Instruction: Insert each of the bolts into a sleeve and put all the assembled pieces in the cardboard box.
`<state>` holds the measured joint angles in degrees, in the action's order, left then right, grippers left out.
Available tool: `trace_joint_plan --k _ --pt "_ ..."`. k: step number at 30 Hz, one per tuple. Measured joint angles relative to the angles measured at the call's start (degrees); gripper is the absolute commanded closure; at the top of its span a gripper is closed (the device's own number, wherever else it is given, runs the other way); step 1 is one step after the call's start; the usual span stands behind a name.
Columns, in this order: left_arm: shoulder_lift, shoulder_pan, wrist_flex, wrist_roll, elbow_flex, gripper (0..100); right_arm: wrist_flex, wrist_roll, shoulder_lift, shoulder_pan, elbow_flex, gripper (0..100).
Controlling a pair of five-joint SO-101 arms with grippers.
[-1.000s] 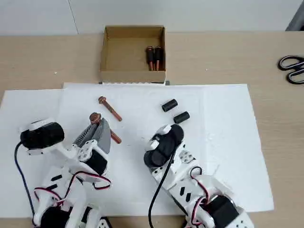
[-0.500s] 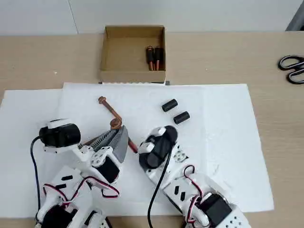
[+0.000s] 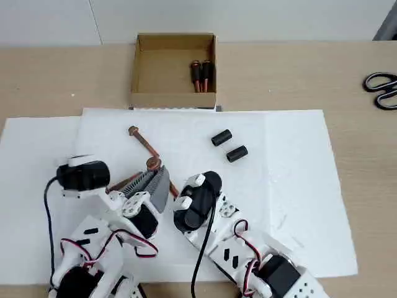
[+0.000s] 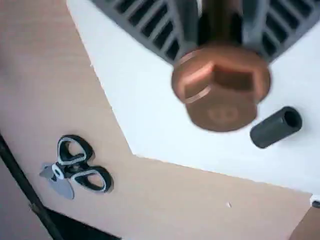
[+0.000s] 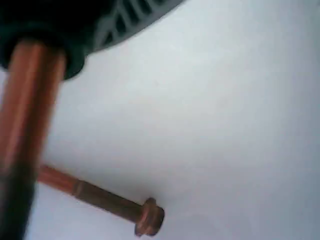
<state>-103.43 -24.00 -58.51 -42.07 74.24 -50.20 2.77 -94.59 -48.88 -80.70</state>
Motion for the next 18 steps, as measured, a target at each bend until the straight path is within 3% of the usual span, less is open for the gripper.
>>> trace_joint_plan --k 7,13,18 --pt "0.0 -4.7 -0.1 1.1 0.6 100 0.0 0.0 0.0 -0.1 0.0 99.6" --pt "0.0 -6.2 -5.4 9.6 -0.3 99 0.0 -0.2 0.0 -0.1 0.0 99.6" --pt "0.0 -6.3 -9.6 14.5 -2.7 87 0.0 -0.2 0.0 -0.3 0.0 99.6"
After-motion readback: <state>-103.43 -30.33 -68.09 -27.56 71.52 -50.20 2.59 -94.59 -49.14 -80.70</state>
